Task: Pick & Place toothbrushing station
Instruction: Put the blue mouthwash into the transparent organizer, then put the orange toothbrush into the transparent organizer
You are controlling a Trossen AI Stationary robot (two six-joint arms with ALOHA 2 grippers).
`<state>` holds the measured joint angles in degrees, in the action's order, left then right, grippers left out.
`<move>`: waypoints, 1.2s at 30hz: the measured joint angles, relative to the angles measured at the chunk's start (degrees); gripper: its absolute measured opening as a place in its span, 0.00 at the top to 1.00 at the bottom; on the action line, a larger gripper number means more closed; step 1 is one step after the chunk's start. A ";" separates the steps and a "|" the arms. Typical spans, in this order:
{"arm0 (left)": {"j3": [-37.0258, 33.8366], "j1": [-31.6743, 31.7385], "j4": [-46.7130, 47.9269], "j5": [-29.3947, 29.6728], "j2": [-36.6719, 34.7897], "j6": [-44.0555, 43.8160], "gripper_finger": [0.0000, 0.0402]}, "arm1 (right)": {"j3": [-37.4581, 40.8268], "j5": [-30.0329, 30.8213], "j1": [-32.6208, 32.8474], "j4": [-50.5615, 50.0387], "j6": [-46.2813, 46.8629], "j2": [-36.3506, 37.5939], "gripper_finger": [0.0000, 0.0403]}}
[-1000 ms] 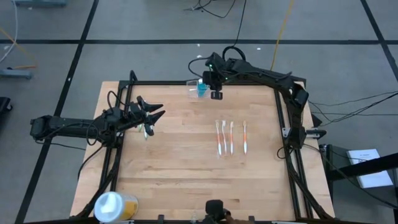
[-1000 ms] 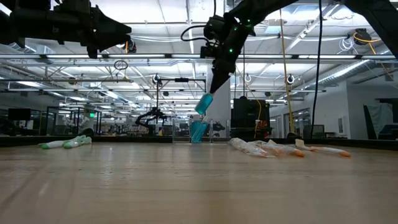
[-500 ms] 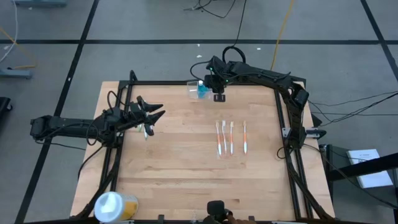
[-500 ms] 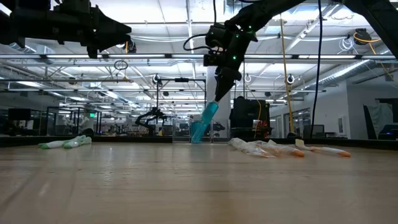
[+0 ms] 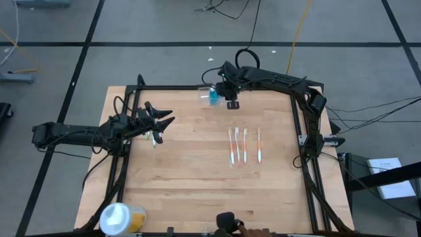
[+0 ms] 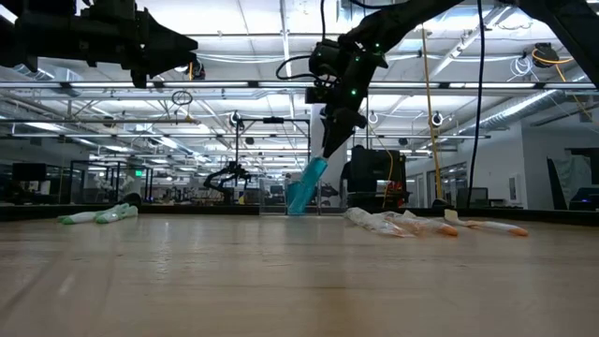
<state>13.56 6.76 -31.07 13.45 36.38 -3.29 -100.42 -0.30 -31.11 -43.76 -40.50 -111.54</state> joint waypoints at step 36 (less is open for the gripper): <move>0.00 0.02 0.00 0.02 0.00 0.00 0.61 | -0.02 0.20 1.59 4.36 1.08 -1.76 0.52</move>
<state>13.56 6.79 -31.07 13.47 36.38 -3.29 -100.44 -0.10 -29.52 -39.40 -39.42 -113.29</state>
